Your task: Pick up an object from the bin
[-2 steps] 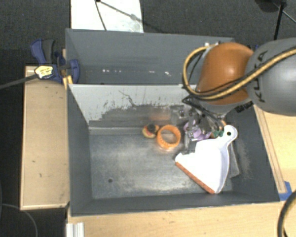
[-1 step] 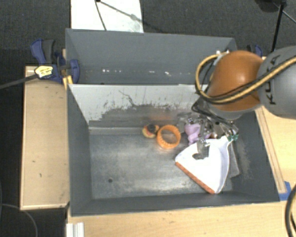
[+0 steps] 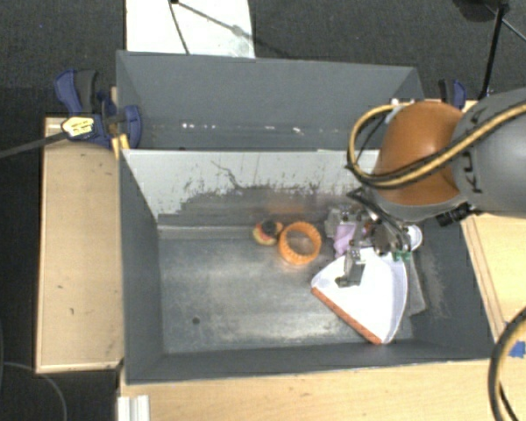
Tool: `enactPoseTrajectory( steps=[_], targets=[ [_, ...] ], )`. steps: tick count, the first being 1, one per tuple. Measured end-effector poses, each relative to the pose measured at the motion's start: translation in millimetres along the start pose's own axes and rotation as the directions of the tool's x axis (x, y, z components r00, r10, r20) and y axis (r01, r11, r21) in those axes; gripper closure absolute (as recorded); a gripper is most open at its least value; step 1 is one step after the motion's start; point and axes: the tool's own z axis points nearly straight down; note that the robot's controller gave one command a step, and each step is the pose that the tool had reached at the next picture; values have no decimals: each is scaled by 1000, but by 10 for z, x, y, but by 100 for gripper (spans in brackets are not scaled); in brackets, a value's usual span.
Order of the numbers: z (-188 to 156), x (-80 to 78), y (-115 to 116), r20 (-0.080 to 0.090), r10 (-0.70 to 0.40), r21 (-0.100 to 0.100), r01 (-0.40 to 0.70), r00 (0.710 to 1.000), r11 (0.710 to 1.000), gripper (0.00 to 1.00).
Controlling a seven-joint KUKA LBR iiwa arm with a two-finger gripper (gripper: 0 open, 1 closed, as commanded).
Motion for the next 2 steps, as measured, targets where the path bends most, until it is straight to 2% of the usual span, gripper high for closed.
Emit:
enactPoseTrajectory(
  steps=[1, 2],
  targets=[
    [41, 65, -179, -3, 111, -1, -111, 994, 994, 0],
    [275, 238, -638, 5, 185, -12, -185, 983, 983, 100]
  ],
)
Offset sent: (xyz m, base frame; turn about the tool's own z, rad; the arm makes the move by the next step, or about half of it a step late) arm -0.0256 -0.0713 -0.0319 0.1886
